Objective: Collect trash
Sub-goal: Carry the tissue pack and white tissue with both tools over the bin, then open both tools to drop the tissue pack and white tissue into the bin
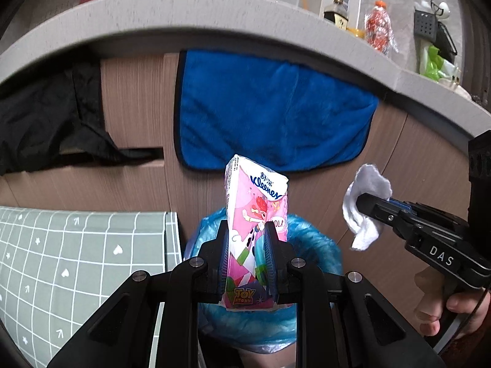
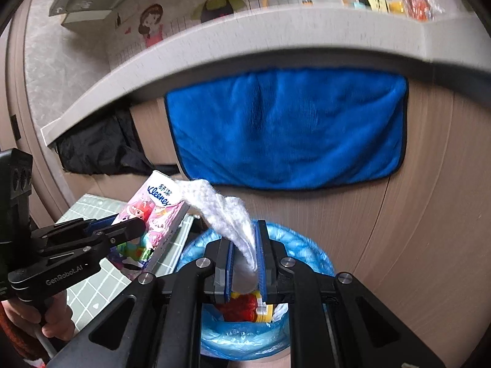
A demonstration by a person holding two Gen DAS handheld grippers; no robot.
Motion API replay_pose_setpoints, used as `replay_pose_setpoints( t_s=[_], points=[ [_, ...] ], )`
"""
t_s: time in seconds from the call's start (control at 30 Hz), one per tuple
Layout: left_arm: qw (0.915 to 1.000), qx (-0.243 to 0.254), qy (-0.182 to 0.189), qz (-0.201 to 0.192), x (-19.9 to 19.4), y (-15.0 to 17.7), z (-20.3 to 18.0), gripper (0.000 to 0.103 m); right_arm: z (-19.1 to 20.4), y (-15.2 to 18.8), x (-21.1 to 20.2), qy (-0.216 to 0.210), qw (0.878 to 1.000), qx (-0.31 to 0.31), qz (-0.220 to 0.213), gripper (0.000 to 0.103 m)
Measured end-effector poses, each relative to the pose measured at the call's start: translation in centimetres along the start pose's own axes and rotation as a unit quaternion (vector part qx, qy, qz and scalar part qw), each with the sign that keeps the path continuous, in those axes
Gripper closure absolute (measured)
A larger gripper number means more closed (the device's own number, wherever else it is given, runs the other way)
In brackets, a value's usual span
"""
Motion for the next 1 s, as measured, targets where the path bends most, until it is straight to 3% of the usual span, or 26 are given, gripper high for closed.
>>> replay_pose_setpoints(
  t_s=[1.0],
  points=[
    [0.9958, -0.040, 0.000, 0.082, 7.7, 4.0, 2.8, 0.081, -2.1, 4.4, 8.7, 0.008, 0.995, 0.022, 0.092, 0.091]
  ],
)
Point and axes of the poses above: each gripper's, at about its wrist camera, not at the fingertips, and x roughly the way its jaws point, z to its left, y to its underside, the point moved 3 cm from there along x, roughly the way its jaws point, and after that the axes turned 1 degree about x, right-handed, at the moved point
